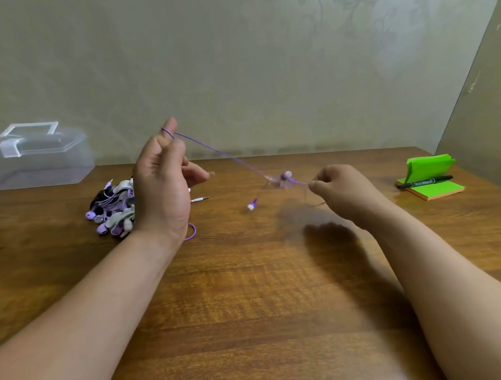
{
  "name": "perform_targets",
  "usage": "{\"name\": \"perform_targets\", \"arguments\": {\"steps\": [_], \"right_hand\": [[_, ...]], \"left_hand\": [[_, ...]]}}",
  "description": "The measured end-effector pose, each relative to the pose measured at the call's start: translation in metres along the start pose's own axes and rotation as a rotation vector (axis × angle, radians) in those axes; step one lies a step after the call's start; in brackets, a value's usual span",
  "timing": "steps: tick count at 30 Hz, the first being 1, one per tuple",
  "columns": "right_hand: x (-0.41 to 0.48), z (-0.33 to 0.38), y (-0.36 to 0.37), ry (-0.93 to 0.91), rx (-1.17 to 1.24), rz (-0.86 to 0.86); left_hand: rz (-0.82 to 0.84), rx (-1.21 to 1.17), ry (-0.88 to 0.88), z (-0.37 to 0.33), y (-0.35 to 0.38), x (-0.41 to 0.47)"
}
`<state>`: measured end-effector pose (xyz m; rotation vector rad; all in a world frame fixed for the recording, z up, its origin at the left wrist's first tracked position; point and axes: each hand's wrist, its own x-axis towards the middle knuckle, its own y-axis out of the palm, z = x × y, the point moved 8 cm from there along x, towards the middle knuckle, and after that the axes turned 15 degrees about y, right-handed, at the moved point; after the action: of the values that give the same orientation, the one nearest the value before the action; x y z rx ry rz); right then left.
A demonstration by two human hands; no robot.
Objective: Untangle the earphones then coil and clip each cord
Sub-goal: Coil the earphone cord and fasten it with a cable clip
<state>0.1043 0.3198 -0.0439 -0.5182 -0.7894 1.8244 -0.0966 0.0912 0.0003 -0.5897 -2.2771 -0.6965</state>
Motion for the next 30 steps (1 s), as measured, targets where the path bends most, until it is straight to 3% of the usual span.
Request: {"name": "perform_targets", "arguments": {"steps": [8,12,16,18,21,23,25,27,30], "right_hand": [[0.007,-0.009,0.002,0.095,-0.258,-0.074],[0.007,-0.011,0.010,0.103,-0.388,-0.032],[-0.008,0.026,0.012,-0.221,-0.330,-0.152],[-0.029,0.049,0.031,-0.407,-0.221,0.011],[-0.033,0.046,0.067,-0.406,-0.390,0.193],[-0.022,0.039,0.062,-0.354,-0.423,0.158],[-0.016,0.033,0.052,-0.305,-0.387,0.156],[-0.018,0.031,0.050,-0.292,-0.382,0.213],[-0.022,0.033,0.053,-0.330,-0.388,0.233]], "left_hand": [[0.086,0.139,0.211,-0.009,0.002,0.002],[0.158,0.174,0.188,-0.002,0.005,-0.001],[0.314,0.044,0.080,-0.010,0.030,-0.014],[0.393,-0.025,0.042,-0.014,0.040,-0.020],[0.440,-0.080,0.013,-0.017,0.046,-0.023],[0.382,0.027,0.005,-0.008,0.037,-0.018],[0.378,0.307,0.061,0.006,0.025,-0.013],[0.429,0.594,0.128,0.020,0.019,-0.011],[0.616,0.719,0.068,0.045,0.025,-0.022]]}}
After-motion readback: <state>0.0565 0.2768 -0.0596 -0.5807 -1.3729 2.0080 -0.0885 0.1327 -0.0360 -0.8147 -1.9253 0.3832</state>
